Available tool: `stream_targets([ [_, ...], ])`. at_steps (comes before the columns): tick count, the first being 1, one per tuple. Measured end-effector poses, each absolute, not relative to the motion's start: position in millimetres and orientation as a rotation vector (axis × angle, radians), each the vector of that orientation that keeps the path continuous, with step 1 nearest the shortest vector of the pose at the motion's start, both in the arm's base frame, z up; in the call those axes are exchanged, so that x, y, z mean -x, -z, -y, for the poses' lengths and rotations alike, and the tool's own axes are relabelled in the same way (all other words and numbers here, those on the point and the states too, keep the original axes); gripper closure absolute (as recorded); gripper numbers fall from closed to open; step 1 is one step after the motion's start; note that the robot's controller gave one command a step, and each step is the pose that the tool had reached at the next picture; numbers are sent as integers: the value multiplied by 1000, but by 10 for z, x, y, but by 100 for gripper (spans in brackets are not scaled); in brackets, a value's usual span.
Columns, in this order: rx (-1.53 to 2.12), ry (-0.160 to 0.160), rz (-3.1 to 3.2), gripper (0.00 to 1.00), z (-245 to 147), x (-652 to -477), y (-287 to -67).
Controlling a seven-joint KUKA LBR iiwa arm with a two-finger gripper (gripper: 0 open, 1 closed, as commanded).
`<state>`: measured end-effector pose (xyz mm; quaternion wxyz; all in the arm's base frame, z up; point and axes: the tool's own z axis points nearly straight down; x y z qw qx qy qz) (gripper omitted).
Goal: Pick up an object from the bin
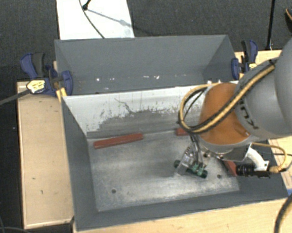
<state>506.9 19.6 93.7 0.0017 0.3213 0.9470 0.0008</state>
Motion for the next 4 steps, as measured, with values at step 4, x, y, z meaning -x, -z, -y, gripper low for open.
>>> stream_targets([
  [4,-998,-3,-2973,100,-202,-5100,-1570],
])
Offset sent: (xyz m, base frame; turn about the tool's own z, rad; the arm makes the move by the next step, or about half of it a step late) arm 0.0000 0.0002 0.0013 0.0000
